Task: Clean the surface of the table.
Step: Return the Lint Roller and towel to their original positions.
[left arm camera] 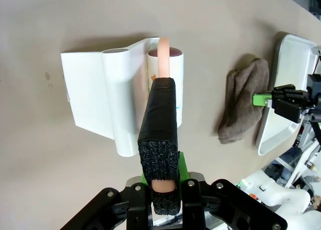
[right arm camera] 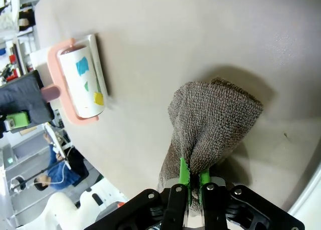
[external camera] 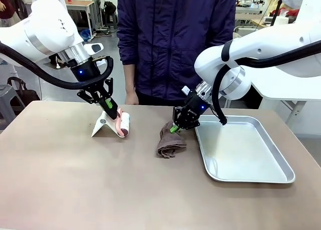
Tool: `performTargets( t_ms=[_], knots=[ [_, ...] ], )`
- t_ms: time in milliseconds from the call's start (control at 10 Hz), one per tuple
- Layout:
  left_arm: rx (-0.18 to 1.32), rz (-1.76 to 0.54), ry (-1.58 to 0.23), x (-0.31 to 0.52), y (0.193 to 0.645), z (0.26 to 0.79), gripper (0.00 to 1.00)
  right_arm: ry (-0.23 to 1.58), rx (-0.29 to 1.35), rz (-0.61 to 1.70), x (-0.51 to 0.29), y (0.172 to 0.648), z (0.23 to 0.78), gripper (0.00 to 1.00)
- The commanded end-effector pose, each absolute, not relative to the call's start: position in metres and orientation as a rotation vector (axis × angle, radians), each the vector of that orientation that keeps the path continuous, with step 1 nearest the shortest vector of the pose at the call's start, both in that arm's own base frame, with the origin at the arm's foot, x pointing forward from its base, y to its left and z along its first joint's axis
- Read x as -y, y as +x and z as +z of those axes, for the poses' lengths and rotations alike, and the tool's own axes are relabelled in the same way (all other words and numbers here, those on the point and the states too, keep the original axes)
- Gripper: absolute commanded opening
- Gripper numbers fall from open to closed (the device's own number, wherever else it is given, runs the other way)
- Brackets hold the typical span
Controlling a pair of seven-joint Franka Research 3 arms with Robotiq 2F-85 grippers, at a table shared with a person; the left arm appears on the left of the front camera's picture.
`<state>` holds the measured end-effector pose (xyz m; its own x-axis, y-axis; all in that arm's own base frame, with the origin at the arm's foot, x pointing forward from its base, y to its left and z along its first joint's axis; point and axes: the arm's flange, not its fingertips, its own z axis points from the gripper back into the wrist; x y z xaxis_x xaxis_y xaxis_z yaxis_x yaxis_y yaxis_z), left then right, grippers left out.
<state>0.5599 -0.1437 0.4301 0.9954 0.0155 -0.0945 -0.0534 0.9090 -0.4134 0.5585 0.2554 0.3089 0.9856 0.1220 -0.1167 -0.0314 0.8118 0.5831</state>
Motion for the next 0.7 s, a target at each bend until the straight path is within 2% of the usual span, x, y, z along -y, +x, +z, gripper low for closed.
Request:
performTargets(
  t_ms=[0,100,200,300,500,600],
  knots=[
    [-0.103,0.076,-0.411,0.141,0.562,0.429,0.48,0.628,-0.166,0.098,-0.257,0.563,0.31,0.14],
    [-0.108,0.076,-0.409,0.14,0.562,0.429,0.79,0.631,-0.171,0.1,-0.256,0.563,0.309,0.58],
    [-0.103,0.086,-0.411,0.139,0.562,0.43,1.0,0.633,-0.174,0.103,-0.256,0.563,0.309,0.73],
    [-0.091,0.1,-0.412,0.136,0.561,0.433,1.0,0.634,-0.177,0.104,-0.257,0.563,0.309,1.0],
    [-0.063,0.127,-0.427,0.125,0.558,0.44,1.0,0.641,-0.183,0.102,-0.257,0.564,0.308,1.0],
    [-0.052,0.141,-0.437,0.119,0.556,0.444,1.0,0.64,-0.183,0.102,-0.256,0.565,0.308,0.88]
  ],
)
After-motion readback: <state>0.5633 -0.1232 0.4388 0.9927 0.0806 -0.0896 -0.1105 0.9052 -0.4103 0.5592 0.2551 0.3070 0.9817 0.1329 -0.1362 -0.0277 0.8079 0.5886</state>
